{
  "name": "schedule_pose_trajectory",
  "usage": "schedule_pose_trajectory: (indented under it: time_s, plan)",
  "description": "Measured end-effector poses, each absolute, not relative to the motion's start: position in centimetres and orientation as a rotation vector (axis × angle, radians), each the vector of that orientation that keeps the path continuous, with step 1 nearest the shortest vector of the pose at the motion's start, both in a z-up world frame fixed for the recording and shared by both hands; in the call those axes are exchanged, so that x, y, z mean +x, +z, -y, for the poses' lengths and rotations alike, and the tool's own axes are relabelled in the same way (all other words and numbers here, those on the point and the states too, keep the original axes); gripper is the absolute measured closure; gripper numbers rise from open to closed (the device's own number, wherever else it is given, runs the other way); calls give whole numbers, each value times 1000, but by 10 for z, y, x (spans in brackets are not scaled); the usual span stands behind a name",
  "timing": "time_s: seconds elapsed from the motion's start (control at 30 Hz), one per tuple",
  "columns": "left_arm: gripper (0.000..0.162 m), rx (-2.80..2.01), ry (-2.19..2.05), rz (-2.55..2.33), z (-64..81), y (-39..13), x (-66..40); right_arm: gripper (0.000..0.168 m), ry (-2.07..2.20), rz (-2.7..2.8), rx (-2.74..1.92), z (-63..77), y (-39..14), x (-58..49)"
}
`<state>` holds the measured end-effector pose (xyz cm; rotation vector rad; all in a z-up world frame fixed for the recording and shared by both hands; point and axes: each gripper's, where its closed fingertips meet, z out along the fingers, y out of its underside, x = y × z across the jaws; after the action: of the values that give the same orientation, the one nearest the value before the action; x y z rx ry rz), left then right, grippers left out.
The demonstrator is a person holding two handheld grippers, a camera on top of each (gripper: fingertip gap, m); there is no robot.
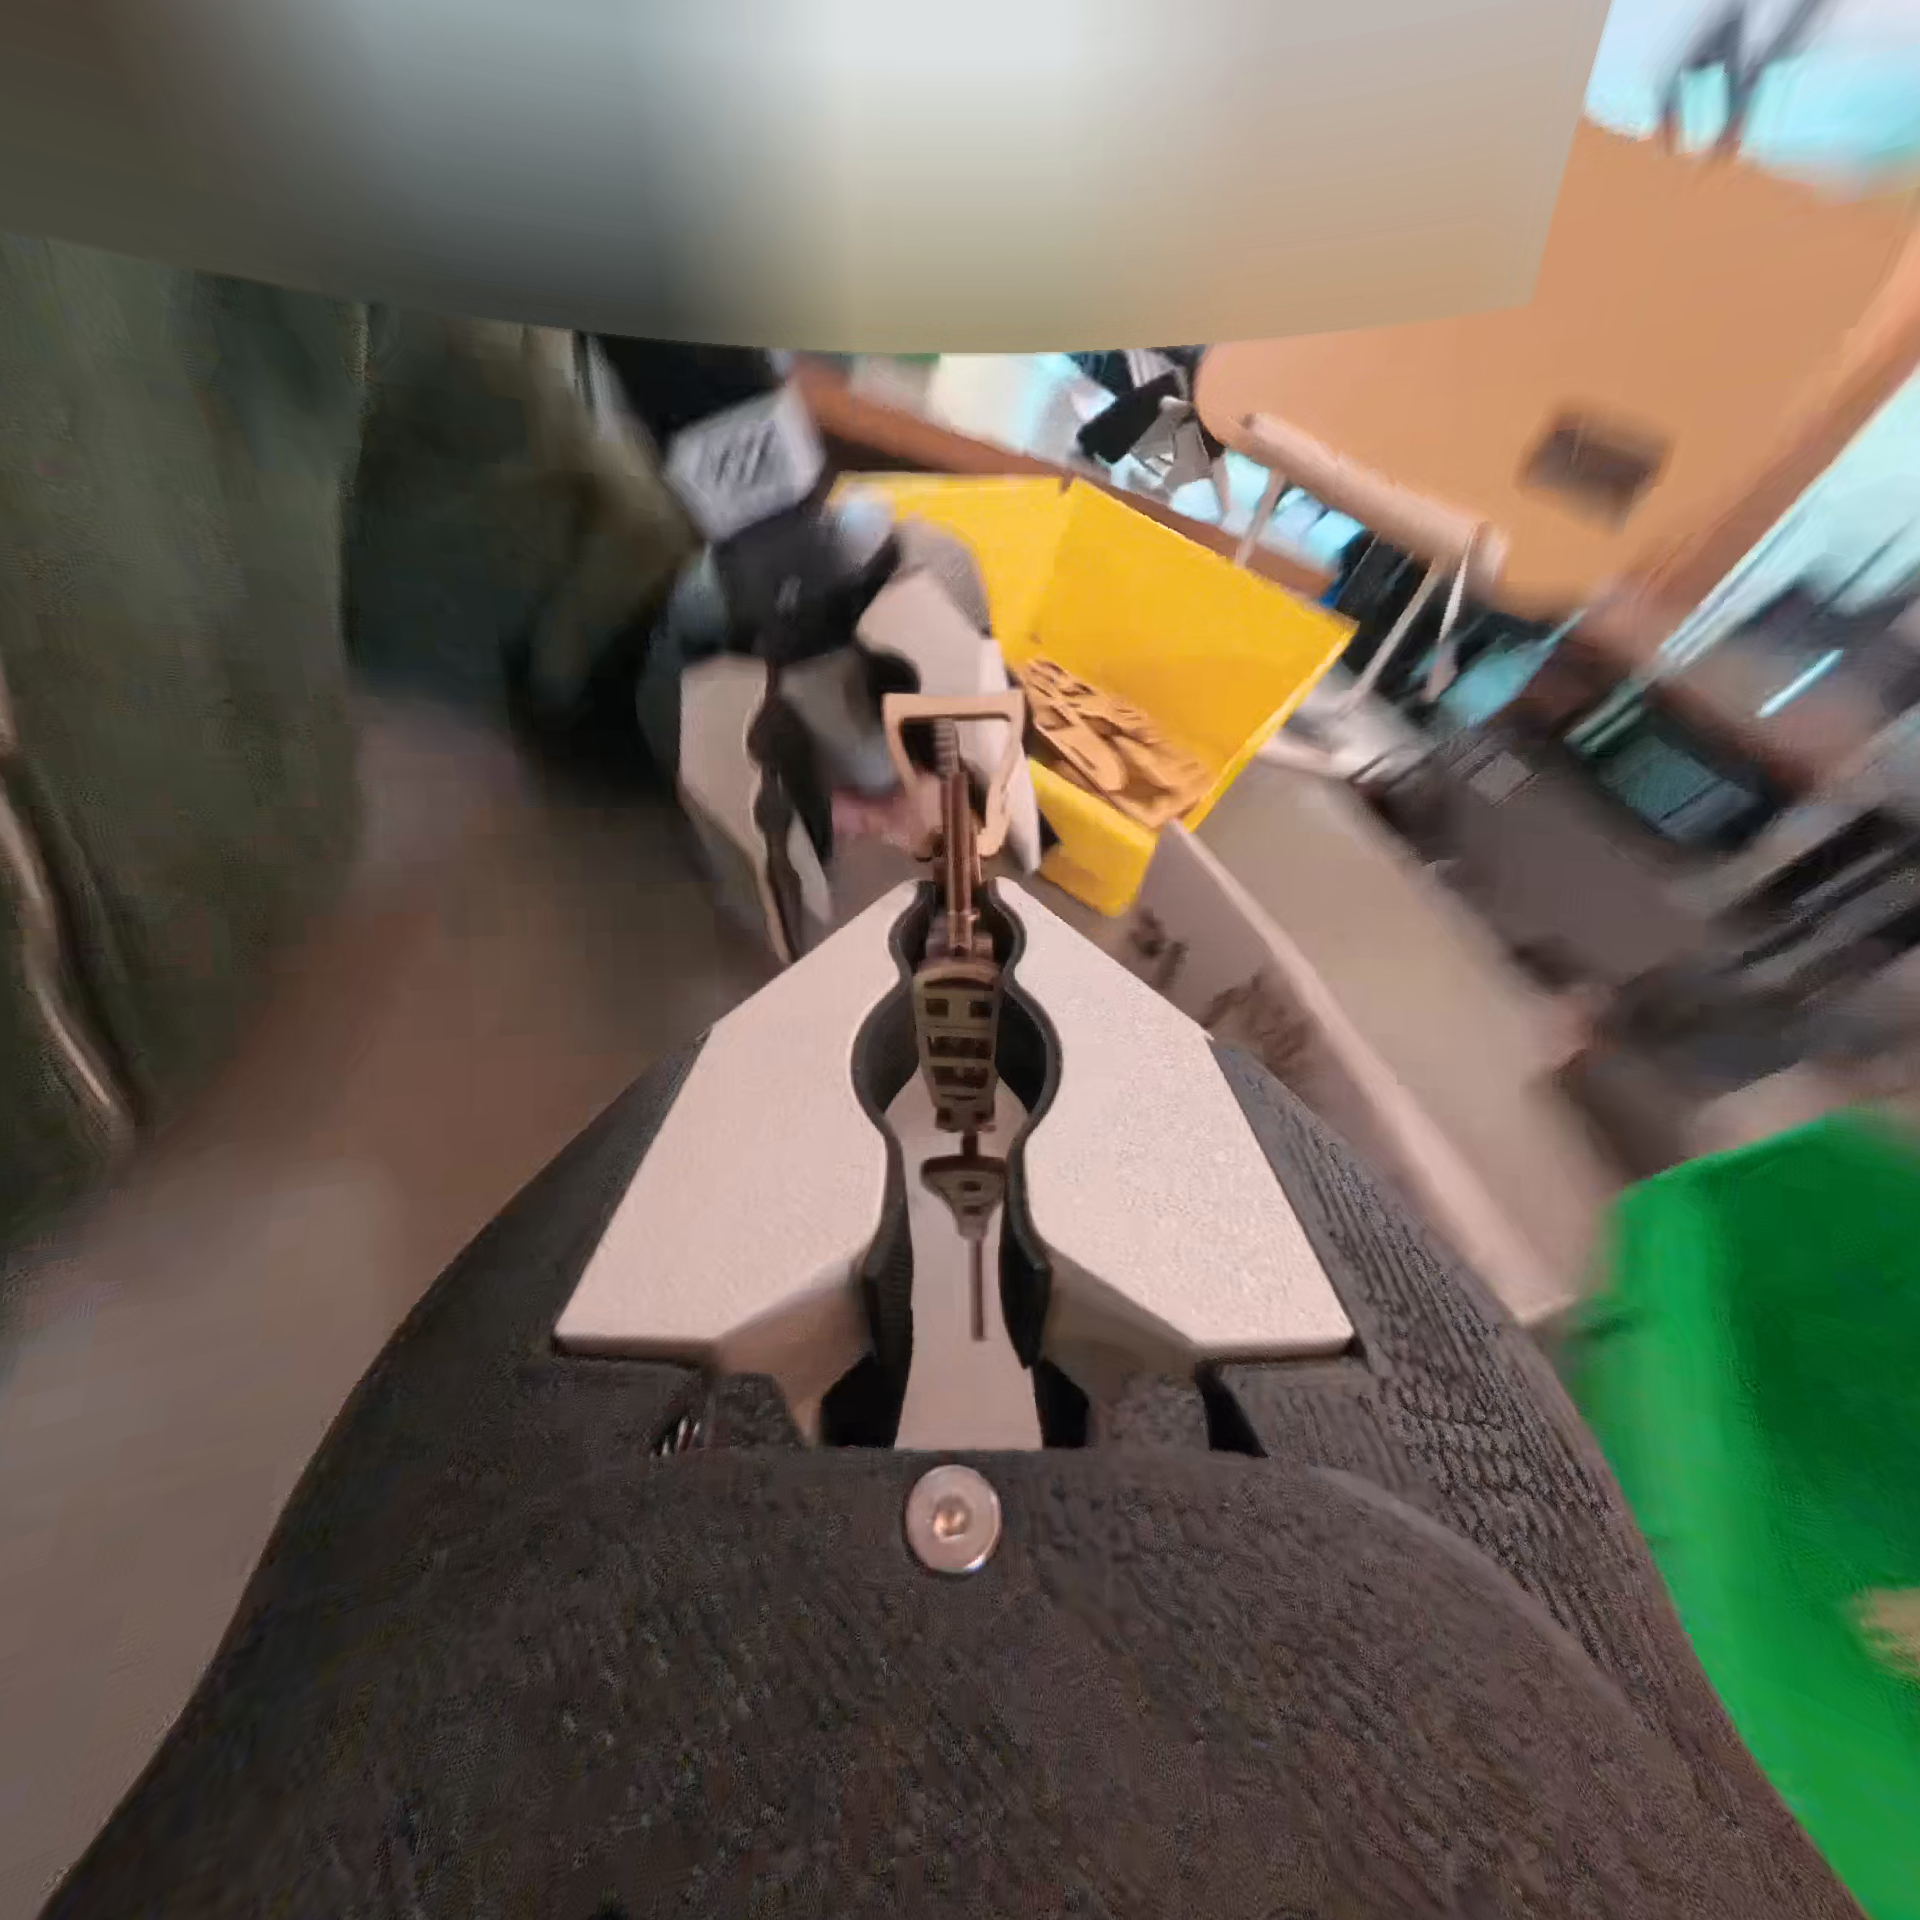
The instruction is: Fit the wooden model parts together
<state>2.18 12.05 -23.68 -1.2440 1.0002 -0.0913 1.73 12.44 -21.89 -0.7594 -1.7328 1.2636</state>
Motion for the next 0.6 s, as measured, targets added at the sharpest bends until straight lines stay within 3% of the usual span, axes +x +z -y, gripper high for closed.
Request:
schedule_pose_trajectory:
  time_s: [0.23, 0.6]
  plan:
    - [110, -1346, -85, -851, -138, -239, 1, 162, 2059, 1290, -1392, -170, -220, 2]
    - [123, -1454, 67, -928, -142, -259, 12, 162, 2262, 947, -1582, -221, -231, 8]
